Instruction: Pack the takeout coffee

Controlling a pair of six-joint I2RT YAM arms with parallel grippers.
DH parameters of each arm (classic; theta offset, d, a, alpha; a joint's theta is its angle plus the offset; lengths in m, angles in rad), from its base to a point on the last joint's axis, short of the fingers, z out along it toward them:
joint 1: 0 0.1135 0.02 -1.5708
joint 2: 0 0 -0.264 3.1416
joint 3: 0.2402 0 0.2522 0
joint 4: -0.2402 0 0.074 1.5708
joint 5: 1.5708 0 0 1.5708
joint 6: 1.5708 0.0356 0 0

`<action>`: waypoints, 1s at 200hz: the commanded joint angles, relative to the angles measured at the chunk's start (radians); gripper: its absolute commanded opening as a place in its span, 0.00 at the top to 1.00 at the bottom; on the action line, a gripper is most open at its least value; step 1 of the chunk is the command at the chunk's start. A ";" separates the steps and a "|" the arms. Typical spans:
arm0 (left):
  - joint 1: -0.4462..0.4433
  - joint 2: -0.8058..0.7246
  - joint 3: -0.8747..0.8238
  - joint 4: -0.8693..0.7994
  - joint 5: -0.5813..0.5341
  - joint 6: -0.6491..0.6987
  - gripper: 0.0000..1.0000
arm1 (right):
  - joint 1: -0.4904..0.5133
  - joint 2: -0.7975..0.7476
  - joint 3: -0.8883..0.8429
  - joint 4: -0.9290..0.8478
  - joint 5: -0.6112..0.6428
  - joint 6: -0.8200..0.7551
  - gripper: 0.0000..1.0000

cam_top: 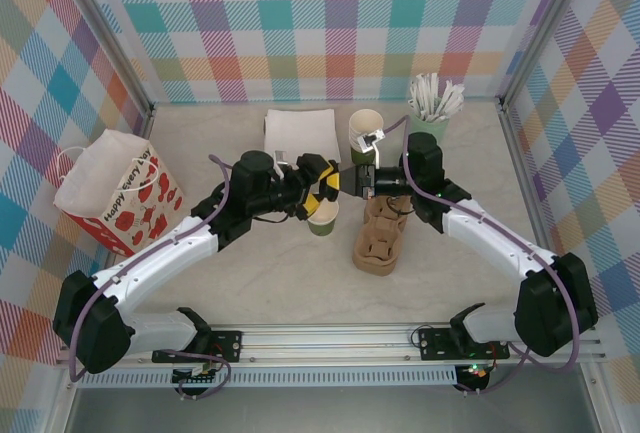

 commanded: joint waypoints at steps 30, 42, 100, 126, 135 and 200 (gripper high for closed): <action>0.003 -0.003 -0.001 0.074 0.022 -0.020 0.18 | 0.030 0.015 -0.014 0.036 -0.049 0.002 0.94; 0.003 -0.002 -0.002 0.079 0.024 -0.024 0.19 | 0.031 0.018 -0.014 0.035 -0.054 0.002 0.94; 0.003 -0.025 -0.008 0.059 -0.003 -0.017 0.25 | 0.037 0.016 -0.022 0.000 -0.037 -0.015 0.91; 0.003 -0.036 -0.008 0.018 -0.021 0.007 0.29 | 0.037 0.009 -0.023 -0.034 -0.021 -0.034 0.86; 0.003 -0.036 -0.008 0.013 -0.024 0.015 0.30 | 0.038 0.008 -0.023 -0.046 -0.019 -0.041 0.83; 0.003 -0.042 0.052 -0.173 -0.082 0.139 0.31 | 0.037 -0.012 -0.025 -0.122 0.003 -0.089 0.66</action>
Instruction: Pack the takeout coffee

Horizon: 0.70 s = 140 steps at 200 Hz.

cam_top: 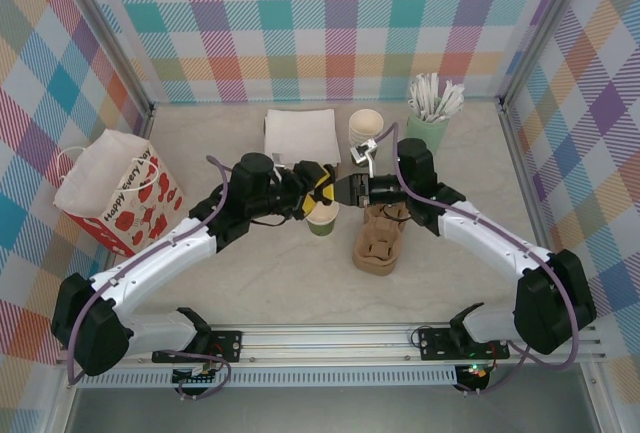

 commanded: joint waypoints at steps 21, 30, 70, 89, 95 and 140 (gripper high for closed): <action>0.002 -0.023 0.081 -0.186 -0.076 0.147 0.31 | 0.006 -0.041 -0.010 -0.083 0.011 -0.075 0.61; 0.003 -0.021 0.089 -0.229 -0.090 0.173 0.31 | 0.006 -0.047 -0.011 -0.107 0.021 -0.088 0.60; 0.001 0.014 0.146 -0.398 -0.167 0.304 0.33 | 0.004 -0.112 -0.004 -0.303 0.170 -0.180 0.52; 0.001 0.043 0.169 -0.454 -0.199 0.361 0.33 | 0.005 -0.144 0.011 -0.436 0.309 -0.212 0.49; -0.001 0.055 0.178 -0.471 -0.210 0.375 0.34 | 0.003 -0.150 0.023 -0.498 0.367 -0.215 0.49; -0.050 0.194 0.310 -0.632 -0.335 0.518 0.34 | -0.002 -0.154 0.144 -0.909 0.819 -0.246 0.48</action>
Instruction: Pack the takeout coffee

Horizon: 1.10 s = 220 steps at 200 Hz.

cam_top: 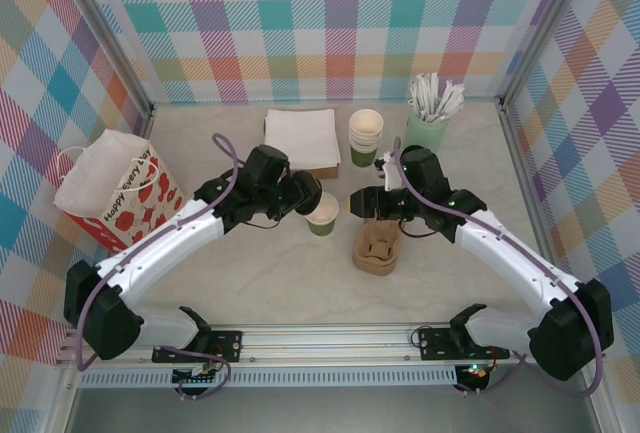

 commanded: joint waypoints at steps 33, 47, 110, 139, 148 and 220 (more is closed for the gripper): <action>-0.094 0.173 0.202 -0.243 -0.226 0.198 0.34 | -0.009 -0.039 0.127 -0.403 0.466 -0.093 0.36; -0.111 0.211 0.233 -0.265 -0.259 0.217 0.34 | -0.015 -0.062 0.127 -0.418 0.503 -0.097 0.30; -0.164 0.356 0.354 -0.340 -0.340 0.270 0.35 | -0.036 -0.136 0.095 -0.456 0.617 -0.099 0.02; -0.176 0.393 0.380 -0.350 -0.352 0.275 0.35 | -0.045 -0.160 0.078 -0.457 0.625 -0.099 0.00; -0.178 0.400 0.384 -0.350 -0.353 0.276 0.35 | -0.047 -0.161 0.075 -0.459 0.626 -0.100 0.00; -0.188 0.435 0.402 -0.358 -0.356 0.282 0.35 | -0.052 -0.158 0.067 -0.452 0.612 -0.105 0.00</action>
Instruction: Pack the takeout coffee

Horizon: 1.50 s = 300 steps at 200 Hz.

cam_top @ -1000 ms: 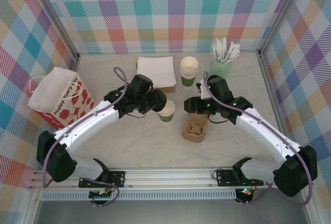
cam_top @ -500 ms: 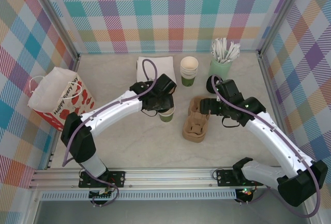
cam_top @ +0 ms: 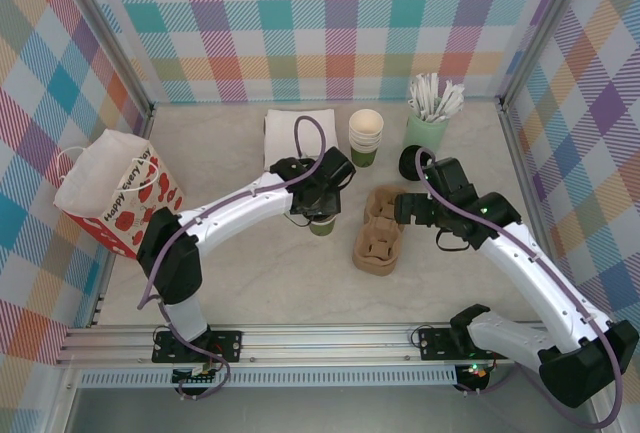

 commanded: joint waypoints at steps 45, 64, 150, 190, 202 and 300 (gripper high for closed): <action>-0.016 0.028 0.036 -0.029 -0.010 0.013 0.34 | -0.009 -0.005 -0.016 -0.001 -0.006 -0.007 0.00; -0.018 0.034 0.035 -0.031 -0.013 0.013 0.34 | -0.010 -0.004 -0.019 0.002 -0.007 -0.006 0.00; -0.033 0.068 0.045 -0.046 -0.017 0.019 0.29 | -0.009 0.007 -0.025 0.006 -0.026 -0.004 0.00; -0.039 0.076 0.059 -0.060 -0.019 0.031 0.23 | -0.009 0.017 -0.027 0.004 -0.036 -0.006 0.00; -0.039 0.076 0.062 -0.059 -0.018 0.031 0.22 | -0.010 0.020 -0.025 0.003 -0.042 -0.005 0.00; -0.039 0.024 0.071 -0.059 -0.020 0.025 0.06 | -0.009 0.034 -0.021 0.001 -0.085 -0.007 0.00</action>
